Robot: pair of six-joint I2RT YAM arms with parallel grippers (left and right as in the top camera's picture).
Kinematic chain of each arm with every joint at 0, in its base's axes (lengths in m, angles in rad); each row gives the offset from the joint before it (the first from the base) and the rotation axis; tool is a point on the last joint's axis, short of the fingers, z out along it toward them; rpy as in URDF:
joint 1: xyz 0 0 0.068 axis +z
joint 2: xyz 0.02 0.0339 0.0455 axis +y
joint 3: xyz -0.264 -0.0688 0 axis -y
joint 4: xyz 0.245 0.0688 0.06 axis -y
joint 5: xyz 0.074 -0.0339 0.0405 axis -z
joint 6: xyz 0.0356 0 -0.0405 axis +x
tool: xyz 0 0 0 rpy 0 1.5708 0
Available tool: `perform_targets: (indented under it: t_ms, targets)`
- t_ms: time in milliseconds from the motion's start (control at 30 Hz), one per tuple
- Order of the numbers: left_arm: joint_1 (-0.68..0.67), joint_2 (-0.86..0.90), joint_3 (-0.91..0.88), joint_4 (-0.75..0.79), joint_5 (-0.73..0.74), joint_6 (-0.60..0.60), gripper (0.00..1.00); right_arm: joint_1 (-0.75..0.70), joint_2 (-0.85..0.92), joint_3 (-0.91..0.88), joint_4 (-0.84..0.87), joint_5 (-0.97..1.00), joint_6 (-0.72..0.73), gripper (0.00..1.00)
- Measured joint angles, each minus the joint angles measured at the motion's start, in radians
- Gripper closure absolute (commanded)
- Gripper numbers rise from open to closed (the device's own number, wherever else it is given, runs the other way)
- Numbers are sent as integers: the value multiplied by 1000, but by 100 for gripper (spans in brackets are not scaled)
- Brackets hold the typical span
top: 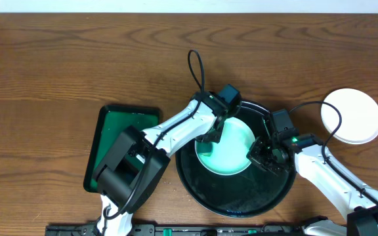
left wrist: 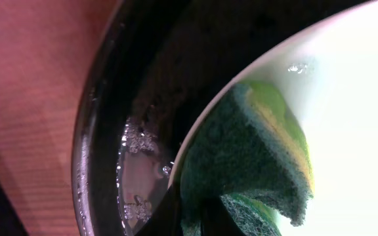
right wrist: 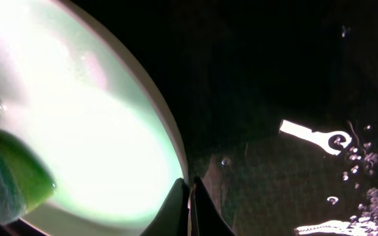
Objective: Clean dirty plates on tray and stack at the side
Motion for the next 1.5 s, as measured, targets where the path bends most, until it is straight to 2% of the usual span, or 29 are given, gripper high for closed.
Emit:
perform_targets:
  t_ms: [267,567,767,1033,1133,1233,1500]
  targets:
    - [-37,6,43,-2,-97,3,93,0,0,0,2,-5,0,98]
    - [-147,6,54,21,-243,3,93,0,0,0,1,-5,0,98]
    - [-149,6,100,78,-365,3,93,0,-2,0,-3,-2,0,98]
    - [-151,6,111,148,-414,6,93,0,-2,0,-6,-2,-1,98]
    - [-153,6,121,95,-445,13,93,0,-2,0,-6,-2,-10,98]
    - [-152,5,131,-27,-480,10,93,0,-2,0,-6,0,-27,98]
    - [-72,-106,131,-420,-460,-165,93,0,-2,0,20,21,-59,99]
